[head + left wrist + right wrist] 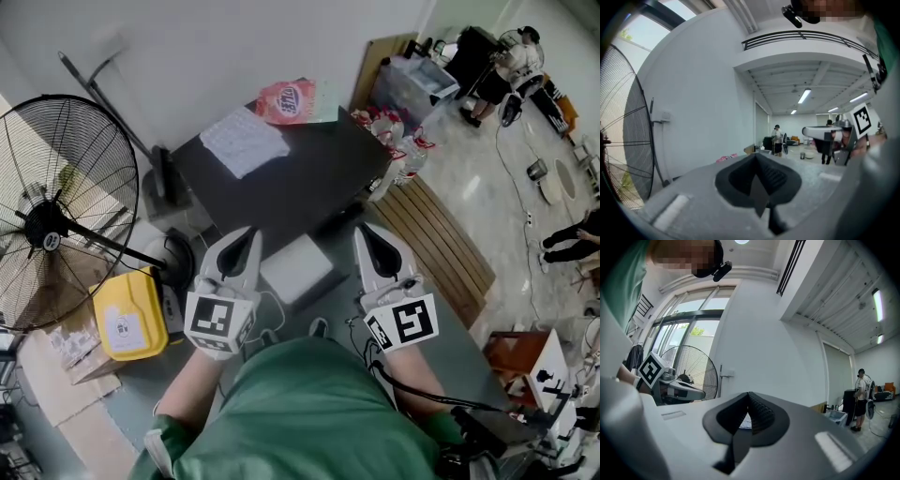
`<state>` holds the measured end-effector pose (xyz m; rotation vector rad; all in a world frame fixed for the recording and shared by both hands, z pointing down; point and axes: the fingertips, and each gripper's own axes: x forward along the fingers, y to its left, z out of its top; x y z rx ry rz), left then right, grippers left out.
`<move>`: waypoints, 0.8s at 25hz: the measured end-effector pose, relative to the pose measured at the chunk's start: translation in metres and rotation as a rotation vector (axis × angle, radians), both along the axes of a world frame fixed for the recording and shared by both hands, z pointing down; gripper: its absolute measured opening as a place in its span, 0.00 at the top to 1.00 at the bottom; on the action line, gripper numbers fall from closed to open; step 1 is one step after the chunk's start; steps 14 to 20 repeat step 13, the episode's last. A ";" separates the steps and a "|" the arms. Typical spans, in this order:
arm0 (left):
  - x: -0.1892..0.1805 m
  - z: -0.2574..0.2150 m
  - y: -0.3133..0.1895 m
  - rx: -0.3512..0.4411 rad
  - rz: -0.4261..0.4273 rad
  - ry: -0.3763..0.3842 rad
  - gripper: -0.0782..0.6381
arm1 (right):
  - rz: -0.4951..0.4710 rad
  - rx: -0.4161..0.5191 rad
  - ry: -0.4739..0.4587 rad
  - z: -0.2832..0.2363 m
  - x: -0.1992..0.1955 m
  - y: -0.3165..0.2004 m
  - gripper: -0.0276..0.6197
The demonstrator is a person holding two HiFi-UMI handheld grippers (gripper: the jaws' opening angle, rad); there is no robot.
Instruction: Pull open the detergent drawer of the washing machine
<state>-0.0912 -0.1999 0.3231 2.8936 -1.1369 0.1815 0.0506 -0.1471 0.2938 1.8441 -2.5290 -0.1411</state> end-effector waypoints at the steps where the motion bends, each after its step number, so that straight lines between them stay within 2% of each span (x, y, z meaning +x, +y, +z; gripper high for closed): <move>1: 0.000 0.000 0.000 0.000 0.000 0.000 0.89 | 0.000 -0.002 0.000 0.000 0.000 0.000 0.95; 20: -0.005 0.002 -0.002 -0.003 0.000 -0.001 0.90 | 0.002 -0.002 0.005 0.003 -0.006 -0.002 0.95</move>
